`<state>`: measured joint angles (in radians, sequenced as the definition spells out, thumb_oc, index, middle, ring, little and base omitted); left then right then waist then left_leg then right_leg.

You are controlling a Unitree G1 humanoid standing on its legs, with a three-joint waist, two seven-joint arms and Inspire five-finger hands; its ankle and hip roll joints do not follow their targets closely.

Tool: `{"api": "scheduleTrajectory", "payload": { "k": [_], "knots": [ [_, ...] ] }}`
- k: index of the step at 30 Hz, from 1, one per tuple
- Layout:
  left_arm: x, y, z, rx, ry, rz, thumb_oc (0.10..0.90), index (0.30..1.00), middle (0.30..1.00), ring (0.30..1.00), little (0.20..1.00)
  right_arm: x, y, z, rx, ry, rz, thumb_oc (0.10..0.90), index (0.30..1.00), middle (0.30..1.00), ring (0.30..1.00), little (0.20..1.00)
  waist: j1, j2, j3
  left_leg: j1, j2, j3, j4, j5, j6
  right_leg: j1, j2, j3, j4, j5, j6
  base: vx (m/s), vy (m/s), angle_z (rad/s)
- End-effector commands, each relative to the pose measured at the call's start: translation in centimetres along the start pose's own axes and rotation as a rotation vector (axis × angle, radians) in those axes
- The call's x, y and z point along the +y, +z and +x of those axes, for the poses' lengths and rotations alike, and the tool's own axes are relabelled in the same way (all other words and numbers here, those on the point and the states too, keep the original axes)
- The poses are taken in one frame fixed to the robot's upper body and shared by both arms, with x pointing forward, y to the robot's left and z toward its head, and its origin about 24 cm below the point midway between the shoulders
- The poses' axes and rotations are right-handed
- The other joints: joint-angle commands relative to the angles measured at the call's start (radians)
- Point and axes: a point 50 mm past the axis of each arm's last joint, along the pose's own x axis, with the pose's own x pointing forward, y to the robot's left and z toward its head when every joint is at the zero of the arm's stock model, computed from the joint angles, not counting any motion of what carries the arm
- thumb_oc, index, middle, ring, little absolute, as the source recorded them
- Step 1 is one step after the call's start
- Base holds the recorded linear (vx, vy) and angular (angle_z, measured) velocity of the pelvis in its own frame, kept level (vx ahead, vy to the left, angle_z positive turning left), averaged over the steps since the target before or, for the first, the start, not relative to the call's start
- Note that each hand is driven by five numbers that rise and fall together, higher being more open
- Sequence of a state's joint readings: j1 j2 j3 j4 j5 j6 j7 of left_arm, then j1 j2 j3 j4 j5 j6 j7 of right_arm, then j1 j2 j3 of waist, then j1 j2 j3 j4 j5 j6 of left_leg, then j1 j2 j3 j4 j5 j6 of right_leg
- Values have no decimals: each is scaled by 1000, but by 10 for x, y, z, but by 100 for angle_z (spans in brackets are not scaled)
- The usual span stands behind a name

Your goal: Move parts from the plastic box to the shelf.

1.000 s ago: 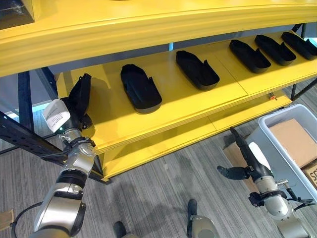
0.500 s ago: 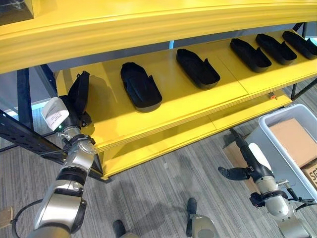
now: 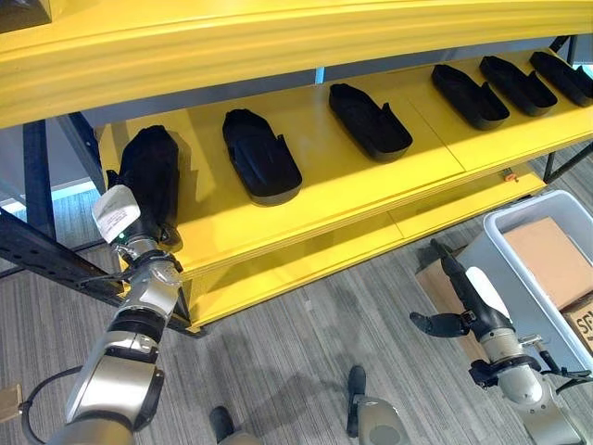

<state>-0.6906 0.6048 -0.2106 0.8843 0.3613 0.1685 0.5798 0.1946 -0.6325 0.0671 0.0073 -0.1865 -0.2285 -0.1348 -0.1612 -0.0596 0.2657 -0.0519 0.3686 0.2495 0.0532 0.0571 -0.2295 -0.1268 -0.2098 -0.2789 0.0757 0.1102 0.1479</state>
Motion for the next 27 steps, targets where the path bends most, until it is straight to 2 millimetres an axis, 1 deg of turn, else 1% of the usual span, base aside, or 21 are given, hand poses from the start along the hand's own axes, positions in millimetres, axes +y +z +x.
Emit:
{"api": "scheduleTrajectory", "payload": {
  "k": [1, 5, 10, 17, 25, 27],
  "knots": [
    [46, 50, 21, -218, 200, -10, 900, 1000, 1000, 1000, 1000, -31, 29, 12, -169, -127, -35, 900, 1000, 1000, 1000, 1000, 2, -7, -67, -70, 57, 4, 88, 86, 22, 10, -70, 79, 257, -186, 40, 0, 0, 0],
    [44, 51, 17, -238, 196, -2, 900, 1000, 1000, 1000, 1000, -32, 29, 12, -163, -131, -37, 900, 1000, 1000, 1000, 1000, 4, -8, -66, -69, 56, 4, 89, 84, 23, 11, -71, 79, 256, -187, 39, 0, 0, 0],
    [33, 51, 8, -261, 153, -11, 900, 1000, 1000, 1000, 1000, -33, 27, 12, -151, -149, -33, 900, 1000, 1000, 1000, 1000, 6, -10, -62, -68, 55, 3, 89, 80, 25, 13, -72, 80, 255, -185, 39, 0, 0, 0],
    [26, 45, 1, -253, 117, -19, 900, 1000, 1000, 1000, 1000, -33, 26, 11, -139, -152, -26, 900, 1000, 1000, 1000, 1000, 9, -9, -62, -66, 53, 4, 89, 77, 27, 16, -72, 80, 250, -183, 38, 0, 0, 0],
    [15, 40, -4, -206, 66, -69, 900, 1000, 1000, 1000, 1000, -33, 23, 10, -122, -152, -21, 900, 1000, 1000, 1000, 1000, 8, -10, -63, -69, 53, 3, 88, 77, 28, 16, -70, 81, 248, -181, 37, 0, 0, 0],
    [10, 36, -5, -164, 49, -114, 900, 1000, 1000, 1000, 1000, -32, 22, 9, -118, -151, -18, 900, 1000, 1000, 1000, 1000, 6, -11, -62, -69, 53, 3, 89, 77, 29, 14, -70, 82, 247, -179, 37, 0, 0, 0]
  ]
}}
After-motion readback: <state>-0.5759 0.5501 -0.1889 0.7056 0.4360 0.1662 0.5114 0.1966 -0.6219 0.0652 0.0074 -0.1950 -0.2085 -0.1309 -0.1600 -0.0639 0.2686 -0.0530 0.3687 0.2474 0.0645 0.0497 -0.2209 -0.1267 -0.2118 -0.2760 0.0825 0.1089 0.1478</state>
